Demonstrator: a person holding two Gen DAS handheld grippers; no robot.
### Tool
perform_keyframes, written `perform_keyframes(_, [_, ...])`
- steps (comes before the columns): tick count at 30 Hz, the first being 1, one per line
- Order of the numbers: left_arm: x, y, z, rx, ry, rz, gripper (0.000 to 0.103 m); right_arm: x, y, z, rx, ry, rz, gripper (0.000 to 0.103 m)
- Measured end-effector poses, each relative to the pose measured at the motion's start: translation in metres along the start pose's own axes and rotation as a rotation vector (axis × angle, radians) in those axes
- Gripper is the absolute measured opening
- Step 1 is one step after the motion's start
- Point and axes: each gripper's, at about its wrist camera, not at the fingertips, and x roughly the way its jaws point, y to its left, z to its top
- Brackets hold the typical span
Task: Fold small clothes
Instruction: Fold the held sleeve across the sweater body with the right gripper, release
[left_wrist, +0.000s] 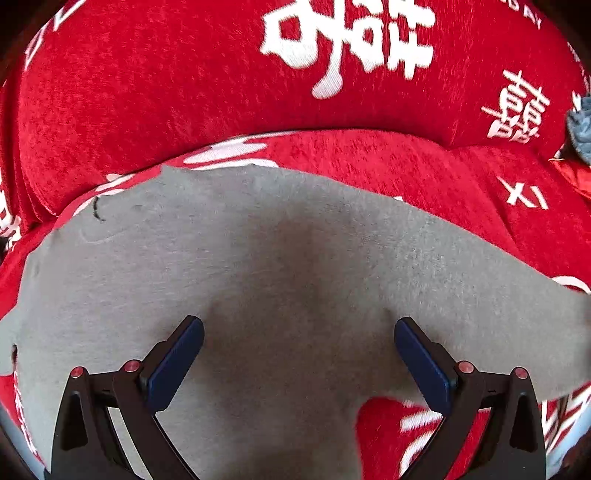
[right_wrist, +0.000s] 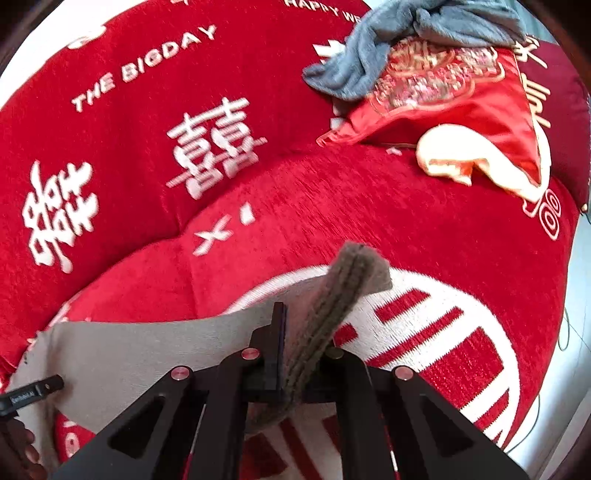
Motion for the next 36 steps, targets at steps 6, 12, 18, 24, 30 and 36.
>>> perform_keyframes(6, [-0.021, 0.046, -0.02, -0.05, -0.019, -0.014, 0.103, -0.041, 0.038, 0.012, -0.032, -0.052, 0.099, 0.006])
perform_keyframes(12, [-0.036, 0.105, -0.049, -0.12, -0.025, -0.021, 0.103, -0.077, 0.11, 0.014, -0.084, -0.061, 0.22, 0.006])
perform_keyframes(18, [-0.048, 0.161, -0.072, -0.182, -0.04, -0.03, 0.103, -0.111, 0.198, 0.003, -0.148, -0.06, 0.314, 0.006])
perform_keyframes(24, [-0.058, 0.225, -0.092, -0.261, -0.054, -0.043, 0.103, -0.133, 0.3, -0.028, -0.259, -0.05, 0.372, 0.006])
perform_keyframes(30, [-0.065, 0.287, -0.113, -0.352, -0.075, -0.027, 0.103, -0.14, 0.411, -0.079, -0.376, -0.006, 0.422, 0.006])
perform_keyframes(36, [-0.067, 0.342, -0.135, -0.44, -0.086, -0.014, 0.103, -0.131, 0.491, -0.136, -0.474, 0.051, 0.452, 0.006])
